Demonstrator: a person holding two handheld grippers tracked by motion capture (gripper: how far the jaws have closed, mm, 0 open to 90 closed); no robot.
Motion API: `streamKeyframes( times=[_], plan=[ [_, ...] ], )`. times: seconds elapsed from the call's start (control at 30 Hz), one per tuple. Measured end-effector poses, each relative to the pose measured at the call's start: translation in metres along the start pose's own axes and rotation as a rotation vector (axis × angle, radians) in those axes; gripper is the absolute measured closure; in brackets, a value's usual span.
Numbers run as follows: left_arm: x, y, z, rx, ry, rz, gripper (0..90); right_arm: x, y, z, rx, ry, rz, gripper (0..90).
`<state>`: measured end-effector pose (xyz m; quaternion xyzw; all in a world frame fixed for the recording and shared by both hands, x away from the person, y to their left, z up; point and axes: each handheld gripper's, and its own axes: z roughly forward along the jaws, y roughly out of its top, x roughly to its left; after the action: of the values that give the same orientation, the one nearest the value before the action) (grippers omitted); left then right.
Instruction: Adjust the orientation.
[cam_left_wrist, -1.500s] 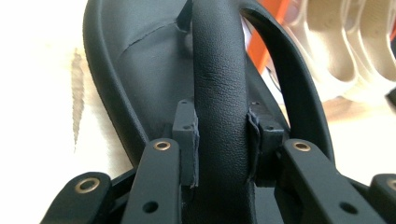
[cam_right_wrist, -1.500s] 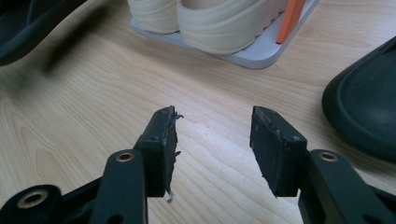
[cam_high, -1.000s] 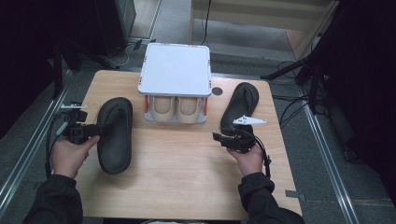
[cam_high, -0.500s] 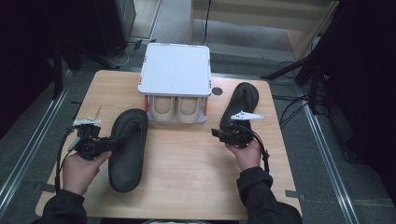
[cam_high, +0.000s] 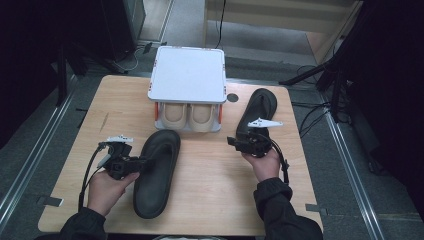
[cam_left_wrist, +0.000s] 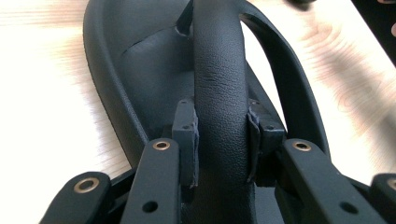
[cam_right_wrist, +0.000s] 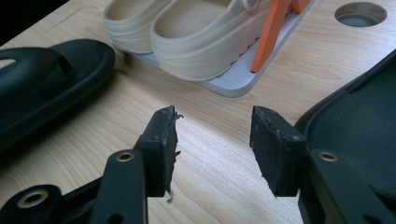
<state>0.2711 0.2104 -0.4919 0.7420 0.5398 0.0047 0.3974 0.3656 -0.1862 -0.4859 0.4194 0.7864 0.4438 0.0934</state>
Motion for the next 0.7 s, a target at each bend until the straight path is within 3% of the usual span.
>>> streamKeyframes(
  times=[0.4, 0.53, 0.7],
  plan=[
    [-0.006, 0.0, 0.036, 0.02, 0.017, 0.021, 69.1, 0.001, -0.003, -0.002, 0.011, -0.011, -0.011, 51.6],
    [-0.007, -0.001, 0.041, 0.051, 0.002, 0.03, 68.5, 0.0, -0.005, -0.005, 0.007, -0.018, -0.002, 51.6],
    [-0.007, 0.0, 0.042, 0.053, -0.005, 0.035, 68.0, -0.001, -0.006, -0.007, 0.008, -0.022, 0.005, 51.6]
  ],
)
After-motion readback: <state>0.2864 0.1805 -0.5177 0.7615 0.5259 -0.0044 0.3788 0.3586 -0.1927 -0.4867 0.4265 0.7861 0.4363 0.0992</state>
